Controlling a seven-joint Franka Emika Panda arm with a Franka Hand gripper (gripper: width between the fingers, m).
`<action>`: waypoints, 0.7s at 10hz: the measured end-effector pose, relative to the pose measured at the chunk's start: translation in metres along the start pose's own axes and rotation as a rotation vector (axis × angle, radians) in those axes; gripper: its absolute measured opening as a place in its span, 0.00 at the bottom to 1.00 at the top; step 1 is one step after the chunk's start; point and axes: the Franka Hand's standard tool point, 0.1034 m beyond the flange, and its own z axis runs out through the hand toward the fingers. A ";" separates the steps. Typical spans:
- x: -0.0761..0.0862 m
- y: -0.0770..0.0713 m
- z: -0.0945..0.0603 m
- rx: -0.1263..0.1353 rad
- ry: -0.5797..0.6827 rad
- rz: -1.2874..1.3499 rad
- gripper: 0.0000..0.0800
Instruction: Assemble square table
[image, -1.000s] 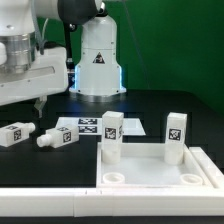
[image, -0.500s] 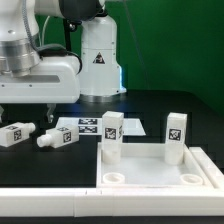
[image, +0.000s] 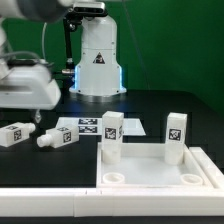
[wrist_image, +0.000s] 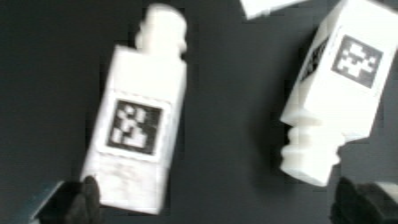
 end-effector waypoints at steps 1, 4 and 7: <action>0.007 0.005 -0.002 0.000 -0.071 -0.001 0.81; 0.001 0.001 0.010 0.029 -0.266 0.024 0.81; 0.004 0.009 0.031 0.068 -0.360 0.065 0.81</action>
Offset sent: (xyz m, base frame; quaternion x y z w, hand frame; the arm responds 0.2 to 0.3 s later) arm 0.0000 0.0000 0.0000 0.0000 -0.1938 0.0000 0.9810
